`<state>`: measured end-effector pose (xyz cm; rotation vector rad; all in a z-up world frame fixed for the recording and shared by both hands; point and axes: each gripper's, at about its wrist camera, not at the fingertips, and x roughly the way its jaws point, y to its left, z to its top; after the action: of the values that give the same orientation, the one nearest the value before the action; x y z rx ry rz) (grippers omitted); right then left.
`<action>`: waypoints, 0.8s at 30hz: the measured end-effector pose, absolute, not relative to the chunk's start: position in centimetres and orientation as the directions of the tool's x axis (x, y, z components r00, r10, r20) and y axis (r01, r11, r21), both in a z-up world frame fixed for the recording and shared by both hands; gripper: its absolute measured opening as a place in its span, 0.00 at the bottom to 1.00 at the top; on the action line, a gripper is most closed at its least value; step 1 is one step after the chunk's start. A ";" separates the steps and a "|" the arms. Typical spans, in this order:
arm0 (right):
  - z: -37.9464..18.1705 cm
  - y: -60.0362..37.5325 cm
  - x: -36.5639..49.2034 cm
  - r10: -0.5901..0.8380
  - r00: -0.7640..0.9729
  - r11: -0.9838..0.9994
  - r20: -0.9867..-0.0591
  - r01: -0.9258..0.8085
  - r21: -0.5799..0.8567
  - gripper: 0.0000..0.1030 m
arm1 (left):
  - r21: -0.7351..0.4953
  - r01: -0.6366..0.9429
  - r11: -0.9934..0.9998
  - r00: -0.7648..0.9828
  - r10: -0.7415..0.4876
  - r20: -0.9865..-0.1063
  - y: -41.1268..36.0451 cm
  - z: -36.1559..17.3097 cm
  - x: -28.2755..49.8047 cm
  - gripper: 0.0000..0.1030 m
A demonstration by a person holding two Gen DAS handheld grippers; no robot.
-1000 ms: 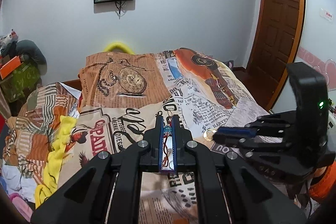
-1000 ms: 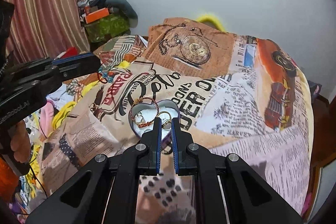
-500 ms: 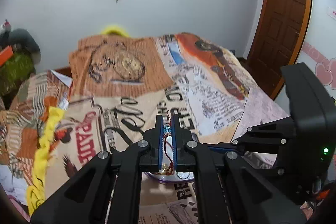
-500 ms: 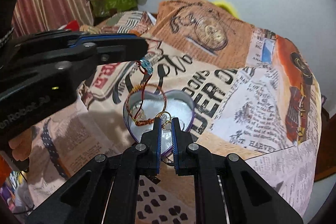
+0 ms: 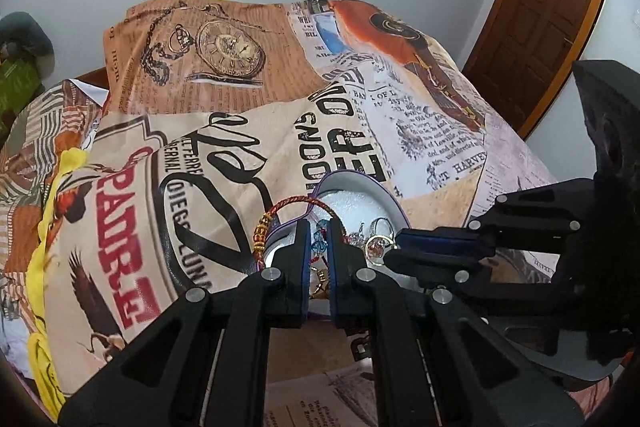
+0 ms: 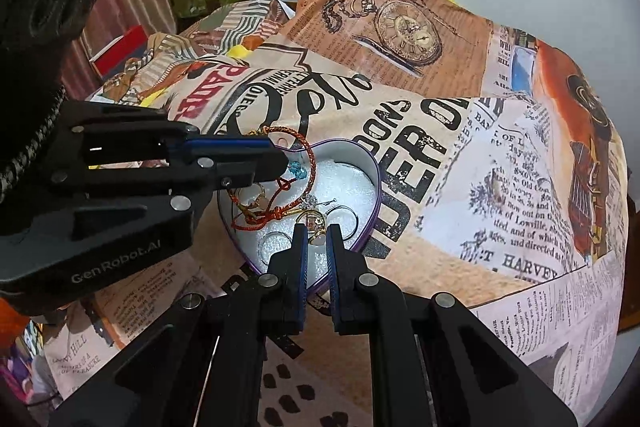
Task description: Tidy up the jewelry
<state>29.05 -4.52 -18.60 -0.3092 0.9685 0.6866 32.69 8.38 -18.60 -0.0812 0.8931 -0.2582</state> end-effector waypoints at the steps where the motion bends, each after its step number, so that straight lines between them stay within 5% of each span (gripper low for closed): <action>1: -18.6 -4.5 29.0 0.395 0.380 0.750 -0.836 -0.659 0.055 0.08 | -0.175 0.186 0.967 0.599 -0.253 -0.760 8.5 -18.6 32.7 0.05; 5: -18.7 -4.4 29.1 0.392 0.384 0.750 -0.836 -0.660 0.048 0.08 | -0.173 0.168 0.970 0.608 -0.240 -0.757 9.1 -18.2 32.3 0.06; 11: -18.7 -4.2 28.8 0.385 0.412 0.746 -0.826 -0.665 0.016 0.08 | -0.189 0.136 0.973 0.625 -0.232 -0.745 9.9 -17.3 30.8 0.30; 18: -18.6 -3.6 28.4 0.361 0.434 0.740 -0.826 -0.672 -0.030 0.09 | -0.117 0.086 0.989 0.661 -0.144 -0.736 10.8 -16.9 28.7 0.37; 24: -18.2 -3.7 28.3 0.344 0.454 0.746 -0.822 -0.664 -0.054 0.29 | -0.101 0.046 0.994 0.665 -0.106 -0.739 11.8 -17.1 27.4 0.39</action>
<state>28.26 -3.71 -18.19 -0.3980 0.9027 0.6424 27.37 11.76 -17.09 -0.0762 0.8391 -0.0858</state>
